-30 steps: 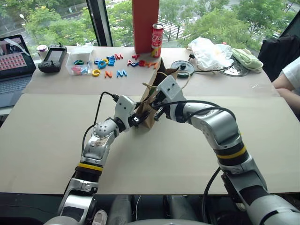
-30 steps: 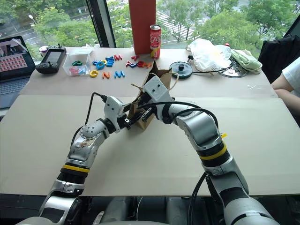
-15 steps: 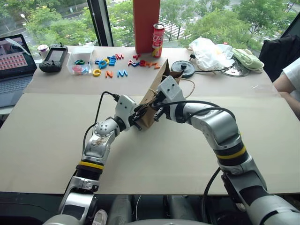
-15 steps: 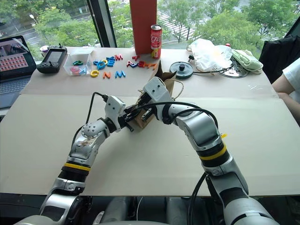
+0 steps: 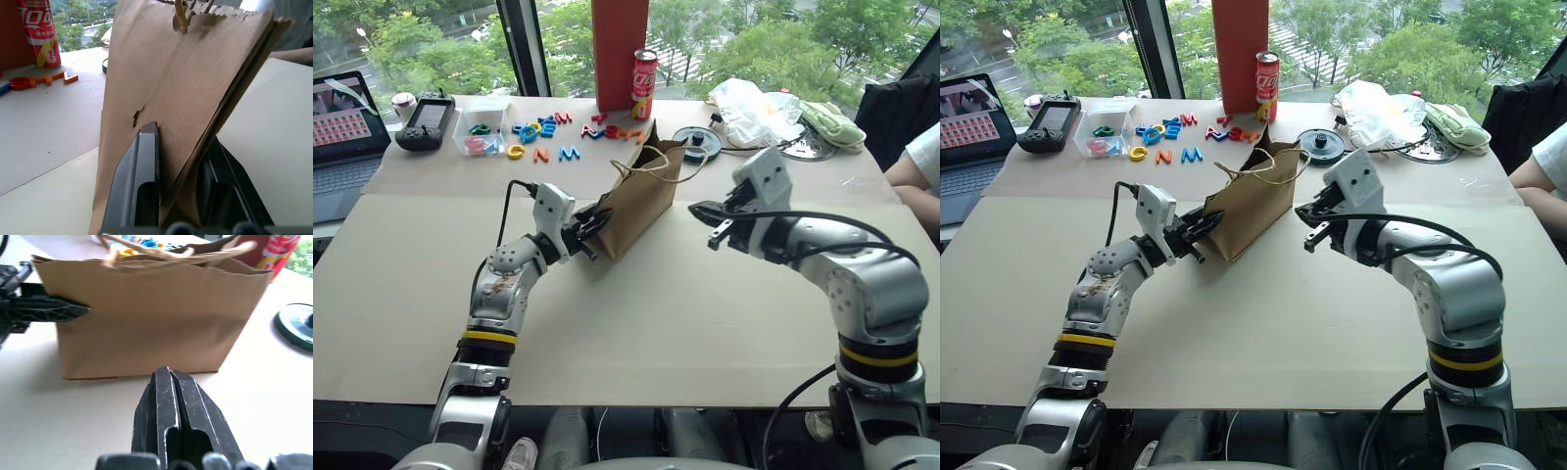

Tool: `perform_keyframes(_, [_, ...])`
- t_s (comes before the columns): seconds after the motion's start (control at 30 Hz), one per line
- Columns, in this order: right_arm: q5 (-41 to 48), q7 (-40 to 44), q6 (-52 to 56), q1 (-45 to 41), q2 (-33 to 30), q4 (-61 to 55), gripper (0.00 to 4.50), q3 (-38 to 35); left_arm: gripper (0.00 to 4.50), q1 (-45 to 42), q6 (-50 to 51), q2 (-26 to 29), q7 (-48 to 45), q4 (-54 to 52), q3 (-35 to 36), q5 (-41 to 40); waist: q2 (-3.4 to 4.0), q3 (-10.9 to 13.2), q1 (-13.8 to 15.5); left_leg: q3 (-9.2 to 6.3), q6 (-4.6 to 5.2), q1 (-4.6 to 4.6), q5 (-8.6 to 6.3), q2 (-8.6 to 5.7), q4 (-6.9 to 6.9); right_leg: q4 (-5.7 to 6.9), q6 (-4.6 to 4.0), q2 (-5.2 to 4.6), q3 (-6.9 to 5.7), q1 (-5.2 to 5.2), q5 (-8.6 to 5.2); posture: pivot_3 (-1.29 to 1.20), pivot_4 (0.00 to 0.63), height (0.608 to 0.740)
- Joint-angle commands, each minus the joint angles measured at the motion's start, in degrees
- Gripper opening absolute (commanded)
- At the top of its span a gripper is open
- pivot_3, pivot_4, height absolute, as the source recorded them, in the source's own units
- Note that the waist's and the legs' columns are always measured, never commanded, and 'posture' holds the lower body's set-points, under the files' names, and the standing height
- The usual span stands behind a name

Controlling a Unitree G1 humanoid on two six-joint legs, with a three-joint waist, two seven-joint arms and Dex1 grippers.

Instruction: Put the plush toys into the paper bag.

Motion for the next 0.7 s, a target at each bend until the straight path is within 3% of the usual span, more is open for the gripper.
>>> perform_keyframes(0.03, [1.17, 0.74, -1.76, -1.53, -2.44, 3.8, 0.0, -4.21, 0.98, -2.05, 4.29, 5.58, -10.3, -4.61, 1.53, -6.83, 0.0, 0.0, -0.21, 0.01, 0.0, 0.02, 0.0, 0.0, 0.0, 0.0, 0.0, 0.01, 0.01, 0.0, 0.0, 0.0, 0.15, 0.739])
perform_keyframes(0.27, [0.54, 1.23, -4.94, -4.72, -4.26, 9.65, 0.0, -3.03, 0.98, -2.84, 9.44, 13.34, -22.63, -4.36, -0.28, -10.34, 0.05, 0.02, -0.26, 0.09, 0.0, 0.02, 0.0, 0.01, -0.01, 0.0, 0.0, 0.05, 0.06, -0.02, -0.01, 0.0, 0.15, 0.739])
perform_keyframes(0.7, [1.27, -0.22, -4.61, -4.2, -3.94, 7.59, 0.0, -0.55, 0.98, 0.3, 2.05, 10.21, -17.45, 0.29, -1.78, -2.25, 0.05, 0.03, 0.04, 0.08, 0.0, -0.03, 0.0, 0.0, -0.01, -0.04, 0.01, 0.02, 0.05, -0.03, -0.01, 0.0, 0.15, 0.739])
